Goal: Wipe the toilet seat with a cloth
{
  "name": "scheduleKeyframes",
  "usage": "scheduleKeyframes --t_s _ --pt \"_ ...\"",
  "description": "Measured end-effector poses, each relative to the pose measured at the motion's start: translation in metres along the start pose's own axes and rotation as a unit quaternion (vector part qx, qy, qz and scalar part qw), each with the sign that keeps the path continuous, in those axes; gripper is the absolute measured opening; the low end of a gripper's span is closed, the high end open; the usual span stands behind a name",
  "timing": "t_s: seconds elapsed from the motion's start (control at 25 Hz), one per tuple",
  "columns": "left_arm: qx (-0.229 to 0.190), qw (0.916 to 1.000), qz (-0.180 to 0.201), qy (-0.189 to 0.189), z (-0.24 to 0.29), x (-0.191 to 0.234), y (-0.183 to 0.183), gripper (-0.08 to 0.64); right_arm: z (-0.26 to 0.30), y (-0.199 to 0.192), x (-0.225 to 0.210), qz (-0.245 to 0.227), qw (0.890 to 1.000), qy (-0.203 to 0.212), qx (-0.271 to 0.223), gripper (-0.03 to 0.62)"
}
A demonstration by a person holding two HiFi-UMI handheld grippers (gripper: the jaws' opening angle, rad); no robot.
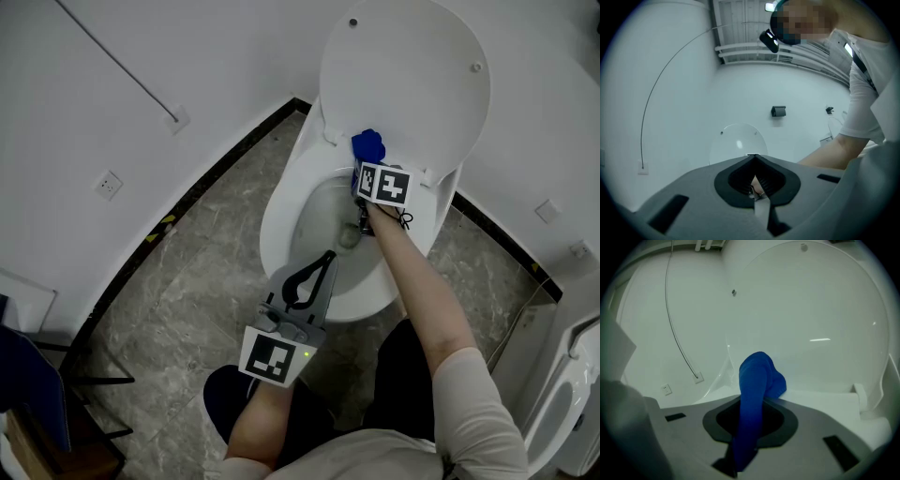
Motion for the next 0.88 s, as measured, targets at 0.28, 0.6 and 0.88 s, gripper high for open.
scheduleKeyframes --t_s 0.28,0.6,0.88 --pt "0.002 0.9999 -0.012 0.002 -0.009 0.003 -0.003 0.008 0.008 0.003 0.011 -0.012 1.0 0.01 0.006 0.063" --pt "0.012 0.9998 -0.01 0.007 -0.013 0.004 -0.005 0.008 0.016 0.005 0.023 -0.025 0.999 0.025 0.014 0.063" --pt "0.0 0.9993 -0.019 0.032 -0.026 0.018 -0.001 0.008 0.021 0.007 0.035 -0.046 0.998 0.029 0.012 0.063"
Point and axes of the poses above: the fingertips, and each gripper's own axes: z forward along the fingers, x to its left, y out of its top, the point moved 4 cm from there along -z, backward along the fingers, and after that the axes turned 11 degrees about -y, right-handed, at the moved point
